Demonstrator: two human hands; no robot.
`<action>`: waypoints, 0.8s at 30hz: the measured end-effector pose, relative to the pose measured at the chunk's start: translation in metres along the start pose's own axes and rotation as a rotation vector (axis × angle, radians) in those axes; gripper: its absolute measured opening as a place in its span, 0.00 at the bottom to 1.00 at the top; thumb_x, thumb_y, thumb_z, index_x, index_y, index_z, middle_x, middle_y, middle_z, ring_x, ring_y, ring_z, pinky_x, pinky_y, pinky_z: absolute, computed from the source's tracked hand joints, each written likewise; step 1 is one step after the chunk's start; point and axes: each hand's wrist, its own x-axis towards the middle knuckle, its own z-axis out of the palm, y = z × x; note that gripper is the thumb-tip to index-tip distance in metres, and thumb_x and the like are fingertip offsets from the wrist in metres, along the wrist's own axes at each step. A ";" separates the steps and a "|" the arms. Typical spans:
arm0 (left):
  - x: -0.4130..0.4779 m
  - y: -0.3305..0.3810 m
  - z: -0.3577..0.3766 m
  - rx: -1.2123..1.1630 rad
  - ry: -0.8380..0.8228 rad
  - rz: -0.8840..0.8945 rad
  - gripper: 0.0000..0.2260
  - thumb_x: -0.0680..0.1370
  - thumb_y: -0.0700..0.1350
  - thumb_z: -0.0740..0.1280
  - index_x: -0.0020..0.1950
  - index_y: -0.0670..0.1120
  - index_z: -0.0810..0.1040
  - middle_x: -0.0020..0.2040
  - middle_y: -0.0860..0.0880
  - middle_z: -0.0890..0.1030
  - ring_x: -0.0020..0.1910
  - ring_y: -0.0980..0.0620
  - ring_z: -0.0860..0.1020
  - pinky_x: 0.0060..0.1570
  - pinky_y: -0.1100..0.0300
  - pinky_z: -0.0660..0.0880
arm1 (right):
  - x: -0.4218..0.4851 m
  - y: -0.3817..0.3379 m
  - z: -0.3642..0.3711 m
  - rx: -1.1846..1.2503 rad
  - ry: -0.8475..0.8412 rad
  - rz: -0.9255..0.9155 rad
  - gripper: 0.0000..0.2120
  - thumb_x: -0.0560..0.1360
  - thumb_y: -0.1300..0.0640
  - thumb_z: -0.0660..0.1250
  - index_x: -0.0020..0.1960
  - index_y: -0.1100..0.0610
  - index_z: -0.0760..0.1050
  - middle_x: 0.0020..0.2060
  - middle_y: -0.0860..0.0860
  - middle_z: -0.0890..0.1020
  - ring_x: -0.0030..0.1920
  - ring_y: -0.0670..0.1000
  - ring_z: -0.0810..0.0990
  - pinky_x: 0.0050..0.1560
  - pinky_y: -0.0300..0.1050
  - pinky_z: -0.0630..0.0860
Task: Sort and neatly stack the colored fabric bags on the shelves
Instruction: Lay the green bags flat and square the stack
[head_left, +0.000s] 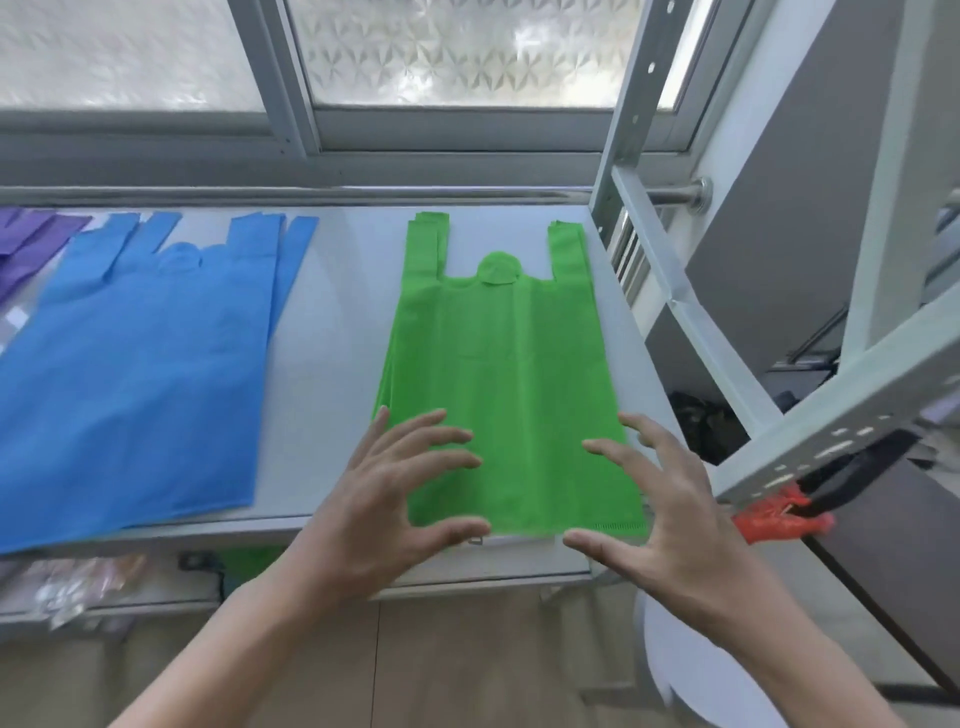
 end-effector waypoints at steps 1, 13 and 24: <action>-0.006 0.003 -0.001 0.077 -0.069 0.039 0.29 0.74 0.73 0.67 0.70 0.60 0.77 0.75 0.64 0.71 0.79 0.65 0.58 0.81 0.42 0.53 | -0.003 0.002 -0.001 -0.016 -0.025 -0.044 0.38 0.68 0.34 0.77 0.74 0.39 0.70 0.78 0.37 0.57 0.77 0.40 0.53 0.75 0.48 0.56; -0.010 -0.009 -0.005 0.164 0.072 0.094 0.24 0.77 0.33 0.73 0.68 0.54 0.82 0.70 0.59 0.77 0.74 0.58 0.72 0.71 0.49 0.72 | 0.011 0.022 -0.010 0.042 -0.020 -0.141 0.20 0.83 0.56 0.66 0.73 0.41 0.76 0.78 0.47 0.69 0.79 0.46 0.64 0.80 0.49 0.61; -0.011 -0.012 -0.001 0.388 0.086 0.166 0.35 0.70 0.26 0.74 0.73 0.51 0.78 0.76 0.54 0.72 0.78 0.53 0.68 0.75 0.49 0.68 | 0.014 0.032 0.001 -0.168 0.043 -0.255 0.29 0.82 0.66 0.61 0.80 0.46 0.66 0.81 0.45 0.64 0.81 0.51 0.58 0.79 0.58 0.61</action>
